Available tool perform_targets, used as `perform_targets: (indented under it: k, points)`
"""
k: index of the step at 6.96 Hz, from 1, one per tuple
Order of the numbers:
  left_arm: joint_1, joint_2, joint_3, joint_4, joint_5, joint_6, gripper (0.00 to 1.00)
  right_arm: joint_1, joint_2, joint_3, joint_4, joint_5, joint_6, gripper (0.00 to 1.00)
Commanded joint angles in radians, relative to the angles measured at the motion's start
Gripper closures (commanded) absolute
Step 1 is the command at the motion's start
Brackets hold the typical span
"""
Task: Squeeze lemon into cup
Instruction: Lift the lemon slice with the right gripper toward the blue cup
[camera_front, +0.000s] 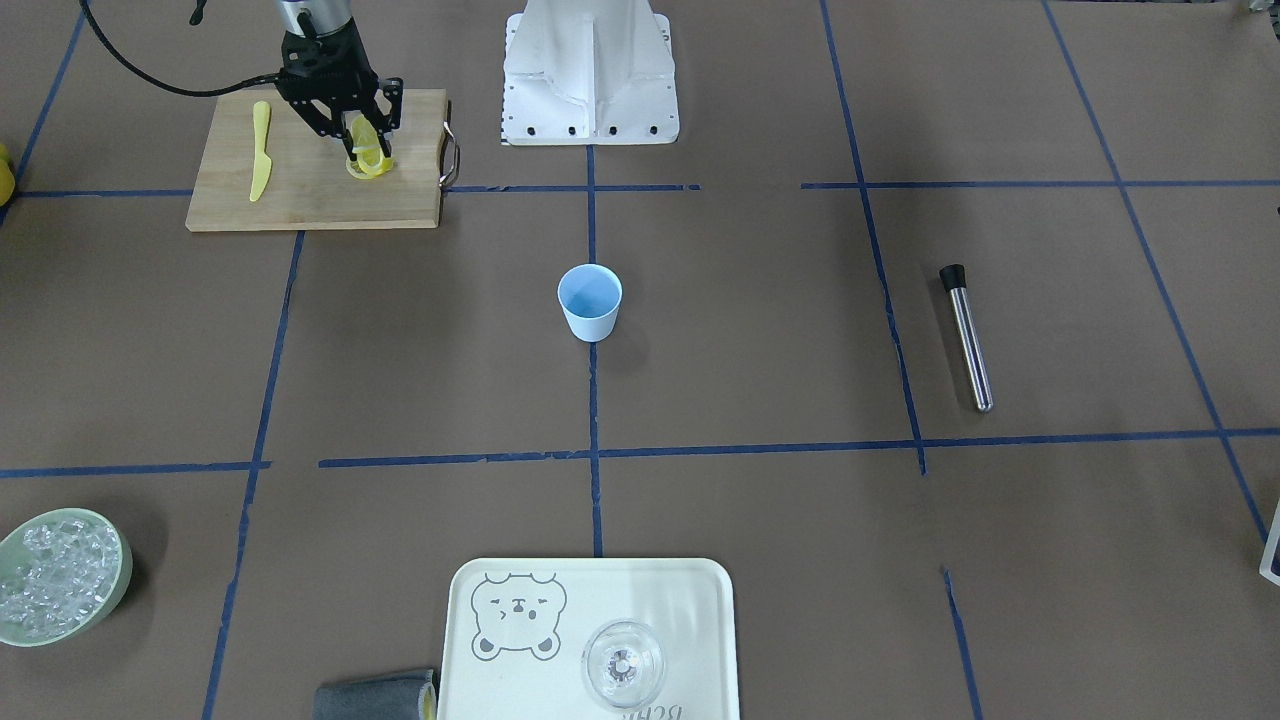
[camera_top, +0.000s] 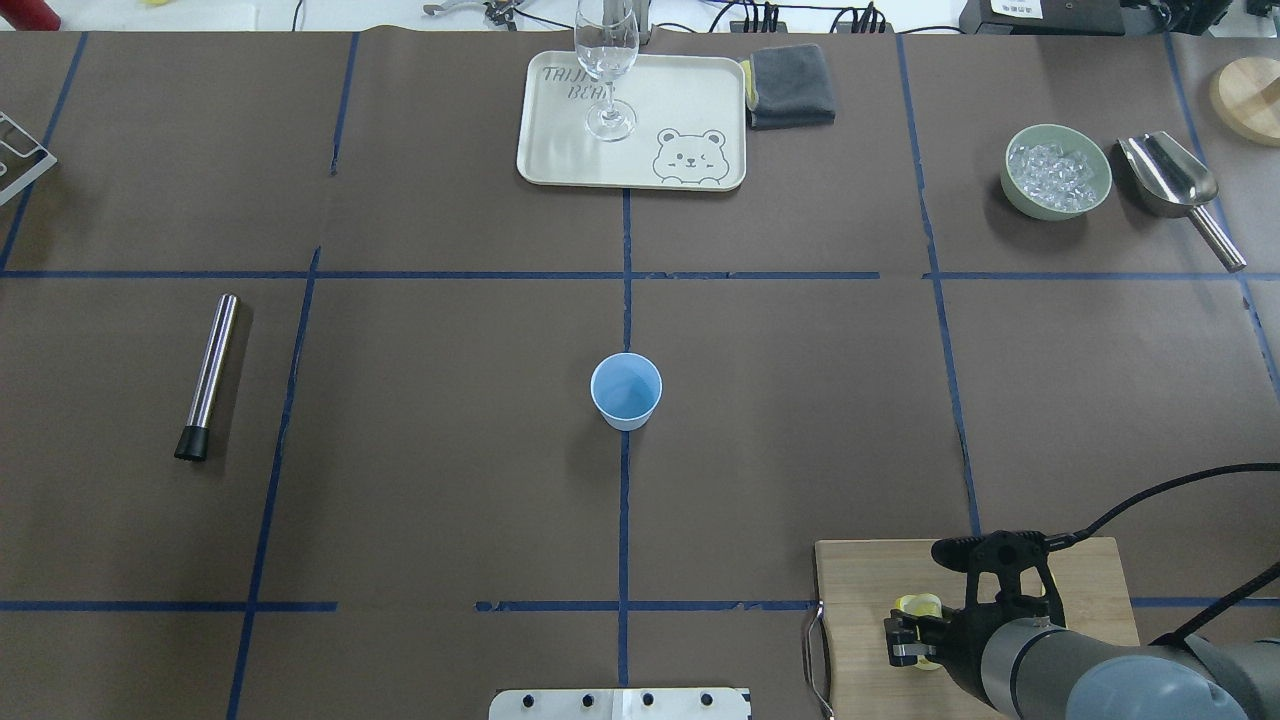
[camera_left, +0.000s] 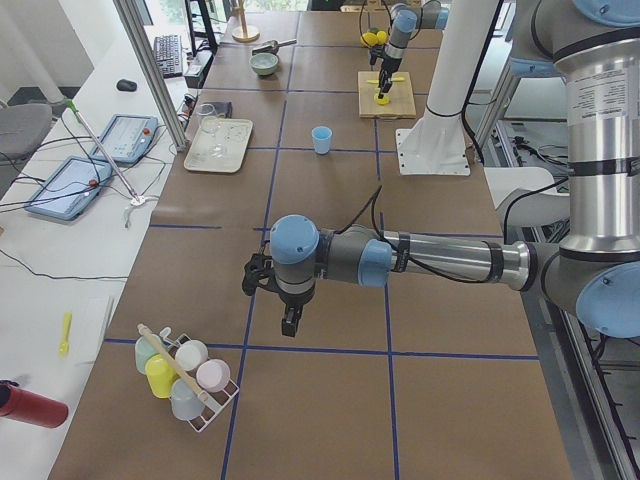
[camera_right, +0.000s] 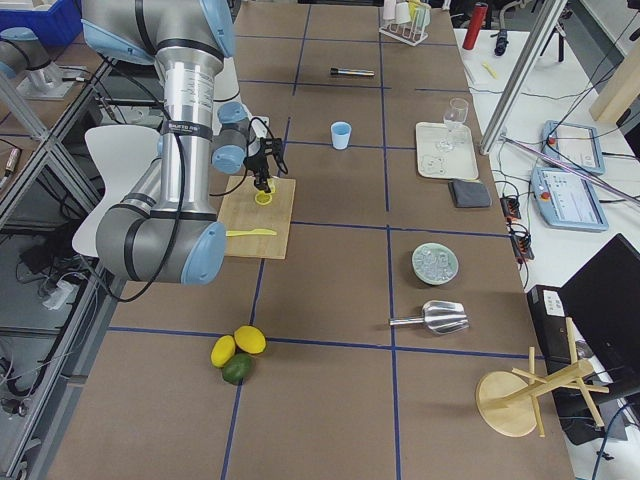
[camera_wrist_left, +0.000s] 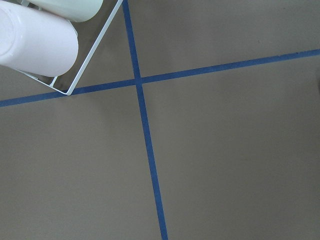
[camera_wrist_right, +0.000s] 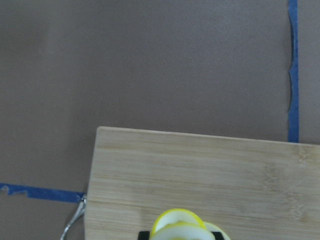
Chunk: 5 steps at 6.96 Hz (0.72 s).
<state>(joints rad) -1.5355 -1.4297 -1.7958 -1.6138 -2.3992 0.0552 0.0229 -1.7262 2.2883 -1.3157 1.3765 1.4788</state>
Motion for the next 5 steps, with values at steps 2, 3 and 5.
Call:
perform_targets:
  k: [2,3,5]
  points:
    - [0.000,0.002,0.003,0.000,0.000,0.000,0.00,0.109,0.262,0.043,-0.335,0.123,-0.002,0.96]
    - [0.002,0.002,0.006,0.000,0.000,0.000,0.00,0.161,0.402,0.040,-0.490,0.175,-0.011,0.96]
    - [0.002,0.000,0.009,0.000,0.000,0.000,0.00,0.315,0.703,-0.103,-0.644,0.292,-0.050,0.96]
